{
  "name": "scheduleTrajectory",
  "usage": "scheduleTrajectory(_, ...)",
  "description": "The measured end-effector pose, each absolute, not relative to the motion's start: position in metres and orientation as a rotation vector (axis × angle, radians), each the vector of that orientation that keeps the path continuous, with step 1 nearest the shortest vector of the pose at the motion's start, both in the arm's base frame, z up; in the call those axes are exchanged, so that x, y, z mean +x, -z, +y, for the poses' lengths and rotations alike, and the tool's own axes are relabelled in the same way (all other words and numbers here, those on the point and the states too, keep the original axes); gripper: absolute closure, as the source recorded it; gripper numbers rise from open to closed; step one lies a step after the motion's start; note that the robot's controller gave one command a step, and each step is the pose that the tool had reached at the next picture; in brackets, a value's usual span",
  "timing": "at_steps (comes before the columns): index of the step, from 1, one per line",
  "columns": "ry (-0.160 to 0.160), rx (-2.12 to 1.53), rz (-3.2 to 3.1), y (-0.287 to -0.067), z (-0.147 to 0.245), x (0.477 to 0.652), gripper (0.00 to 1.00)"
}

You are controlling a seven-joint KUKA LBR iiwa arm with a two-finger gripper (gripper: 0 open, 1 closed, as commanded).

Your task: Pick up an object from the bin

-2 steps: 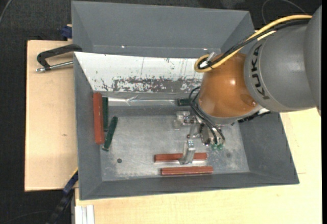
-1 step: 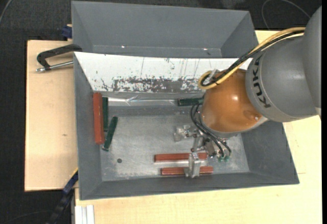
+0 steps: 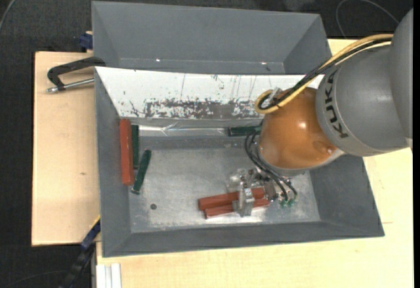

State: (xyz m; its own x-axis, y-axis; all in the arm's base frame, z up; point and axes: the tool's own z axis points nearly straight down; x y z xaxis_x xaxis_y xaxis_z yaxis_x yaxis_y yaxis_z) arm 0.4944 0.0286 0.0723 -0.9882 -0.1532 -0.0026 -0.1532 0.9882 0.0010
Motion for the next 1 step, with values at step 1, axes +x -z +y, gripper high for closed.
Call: scheduleTrajectory(1,-0.002,-0.304,3.112,-0.2246,0.0521,0.5086,1.0)
